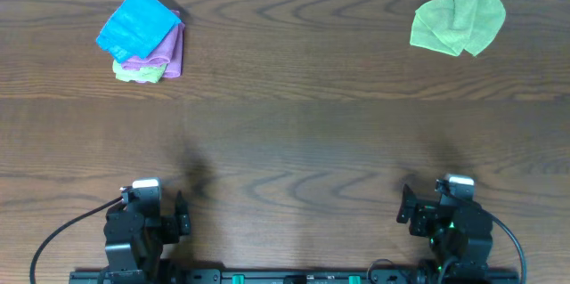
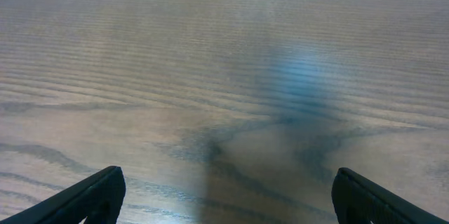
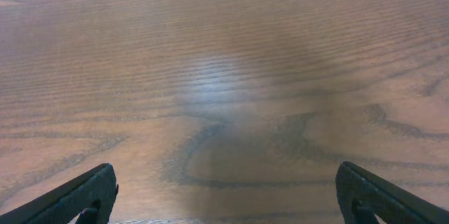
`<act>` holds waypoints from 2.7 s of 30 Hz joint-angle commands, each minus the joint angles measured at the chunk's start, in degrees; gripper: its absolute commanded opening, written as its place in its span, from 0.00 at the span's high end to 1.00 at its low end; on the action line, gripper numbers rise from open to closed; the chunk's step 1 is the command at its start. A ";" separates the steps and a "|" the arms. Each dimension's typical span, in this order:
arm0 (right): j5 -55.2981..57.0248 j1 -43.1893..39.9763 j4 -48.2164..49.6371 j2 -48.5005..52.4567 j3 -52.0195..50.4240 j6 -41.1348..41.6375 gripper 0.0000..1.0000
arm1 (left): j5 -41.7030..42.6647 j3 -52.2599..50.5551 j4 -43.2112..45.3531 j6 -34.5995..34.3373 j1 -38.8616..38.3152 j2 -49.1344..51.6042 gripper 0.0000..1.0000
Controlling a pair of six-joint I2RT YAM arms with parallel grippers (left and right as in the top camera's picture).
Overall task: Fold the cloth
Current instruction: 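Move the right gripper toward the crumpled green cloth at top right, then grasp the green cloth corner with the right gripper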
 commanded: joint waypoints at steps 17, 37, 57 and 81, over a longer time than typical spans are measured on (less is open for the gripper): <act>-0.39 -0.26 -0.17 -0.63 -0.70 -0.94 0.01 | -0.15 -0.33 -1.07 0.79 -0.26 -0.37 0.05; -1.79 -4.15 0.87 48.28 41.29 4.02 0.01 | -0.15 -0.33 -1.07 0.79 -0.26 -0.37 0.05; 7.34 -5.40 16.55 88.52 65.77 4.22 0.01 | -0.15 -0.33 -1.07 0.79 -0.26 -0.37 0.05; 6.43 -10.03 48.57 119.30 65.75 8.59 0.08 | -0.15 -0.33 -1.07 0.79 -0.26 -0.37 0.05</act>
